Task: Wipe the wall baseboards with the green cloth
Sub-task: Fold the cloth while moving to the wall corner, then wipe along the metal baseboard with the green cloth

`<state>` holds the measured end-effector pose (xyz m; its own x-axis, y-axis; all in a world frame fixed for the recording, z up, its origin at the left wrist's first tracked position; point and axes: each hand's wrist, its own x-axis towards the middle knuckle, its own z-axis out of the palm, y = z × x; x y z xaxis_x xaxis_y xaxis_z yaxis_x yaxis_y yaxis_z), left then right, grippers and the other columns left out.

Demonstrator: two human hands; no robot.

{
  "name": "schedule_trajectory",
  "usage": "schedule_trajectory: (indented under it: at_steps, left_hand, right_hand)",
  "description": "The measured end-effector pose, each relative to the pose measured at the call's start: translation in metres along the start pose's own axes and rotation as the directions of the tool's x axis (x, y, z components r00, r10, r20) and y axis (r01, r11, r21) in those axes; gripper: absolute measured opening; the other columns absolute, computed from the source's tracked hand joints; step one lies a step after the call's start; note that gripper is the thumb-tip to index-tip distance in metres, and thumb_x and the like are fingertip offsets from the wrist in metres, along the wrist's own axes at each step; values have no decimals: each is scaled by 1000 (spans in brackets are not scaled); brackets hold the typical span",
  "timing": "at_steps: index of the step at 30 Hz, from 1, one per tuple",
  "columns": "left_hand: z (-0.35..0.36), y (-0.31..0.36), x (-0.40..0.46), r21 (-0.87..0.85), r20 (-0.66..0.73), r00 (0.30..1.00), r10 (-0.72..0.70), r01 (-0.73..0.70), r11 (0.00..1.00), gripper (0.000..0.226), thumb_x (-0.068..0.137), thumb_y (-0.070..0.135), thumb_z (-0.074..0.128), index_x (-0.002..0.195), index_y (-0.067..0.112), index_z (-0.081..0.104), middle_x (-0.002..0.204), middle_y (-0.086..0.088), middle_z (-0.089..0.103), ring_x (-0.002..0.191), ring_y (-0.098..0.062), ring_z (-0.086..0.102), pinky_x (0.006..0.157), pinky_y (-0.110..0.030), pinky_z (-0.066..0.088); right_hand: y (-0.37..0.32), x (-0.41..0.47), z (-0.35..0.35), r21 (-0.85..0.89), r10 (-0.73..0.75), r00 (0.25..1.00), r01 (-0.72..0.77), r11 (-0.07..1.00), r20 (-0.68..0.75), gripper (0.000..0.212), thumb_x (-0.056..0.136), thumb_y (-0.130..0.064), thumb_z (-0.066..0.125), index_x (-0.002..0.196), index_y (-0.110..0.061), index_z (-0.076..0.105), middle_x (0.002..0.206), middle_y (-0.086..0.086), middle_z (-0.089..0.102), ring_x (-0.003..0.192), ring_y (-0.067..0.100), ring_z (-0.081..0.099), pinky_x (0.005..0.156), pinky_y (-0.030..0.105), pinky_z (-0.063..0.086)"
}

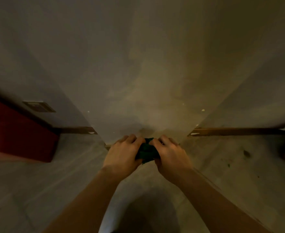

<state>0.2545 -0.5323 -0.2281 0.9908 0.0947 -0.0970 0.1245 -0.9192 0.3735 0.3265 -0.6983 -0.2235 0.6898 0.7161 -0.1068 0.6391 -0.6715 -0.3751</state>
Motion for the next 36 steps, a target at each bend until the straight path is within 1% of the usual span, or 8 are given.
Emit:
schedule_trajectory:
  at_steps: [6, 12, 19, 23, 27, 29, 33, 36]
  left_hand:
    - [115, -46, 4, 0, 67, 998, -10, 10, 1000, 47, 86, 43, 73, 126, 31, 51, 123, 1, 58, 106, -25, 60, 84, -40, 53]
    - [208, -93, 16, 3, 60, 998, 19, -19, 1000, 45, 84, 42, 76, 121, 30, 54, 117, 2, 59, 100, -23, 61, 75, -35, 51]
    - [294, -143, 24, -40, 33, 998, 49, -48, 998, 47, 81, 43, 78, 120, 31, 53, 117, 5, 58, 101, -21, 60, 75, -37, 51]
    - [321, -163, 29, -122, -17, 999, 41, -43, 992, 44, 81, 42, 80, 117, 36, 54, 113, 11, 59, 100, -14, 59, 77, -29, 44]
    - [335, -172, 39, -187, -89, 996, 8, -25, 982, 39, 83, 40, 79, 112, 38, 54, 108, 11, 61, 93, -14, 63, 76, -33, 48]
    - [340, -173, 41, -234, -116, 993, -18, -10, 972, 38, 83, 36, 79, 111, 41, 54, 107, 12, 62, 92, -11, 63, 78, -36, 51]
    - [347, -169, 43, -365, -194, 977, -93, 16, 931, 42, 78, 24, 82, 110, 38, 59, 104, 14, 68, 93, -6, 65, 81, -29, 54]
    - [354, -166, 40, -442, -223, 963, -149, 36, 896, 40, 78, 22, 82, 105, 39, 59, 96, 19, 69, 89, -1, 66, 79, -30, 58]
  right_hand:
    - [40, 4, 116, 30, 50, 998, -51, 998, 50, 41, 87, -21, 65, 125, -25, 51, 124, 2, 51, 111, 26, 52, 83, 39, 51]
    - [78, 20, 213, 51, 35, 999, -37, 998, 29, 39, 87, -22, 65, 124, -23, 54, 120, 2, 52, 107, 26, 53, 81, 39, 52]
    - [114, 37, 305, 125, 27, 999, -31, 992, 30, 44, 86, -24, 67, 125, -34, 50, 127, -6, 51, 114, 18, 52, 91, 36, 49]
    - [126, 40, 338, 178, 23, 1000, -20, 984, -17, 44, 86, -23, 67, 125, -35, 51, 125, -8, 52, 114, 14, 51, 94, 37, 48]
    - [128, 49, 362, 188, 21, 993, 1, 982, -113, 49, 86, -21, 65, 130, -31, 48, 125, -4, 52, 112, 17, 52, 90, 36, 50]
    - [126, 52, 371, 189, 18, 993, 4, 982, -119, 57, 84, -26, 65, 136, -29, 42, 128, -2, 50, 114, 19, 51, 88, 36, 51]
    - [118, 55, 382, 209, 52, 991, -26, 977, -120, 88, 71, -53, 71, 144, -28, 27, 131, -4, 43, 119, 17, 44, 89, 36, 50]
    - [109, 55, 387, 145, 107, 978, -82, 986, -177, 91, 69, -46, 77, 143, -29, 27, 130, -2, 45, 119, 20, 44, 85, 38, 52]
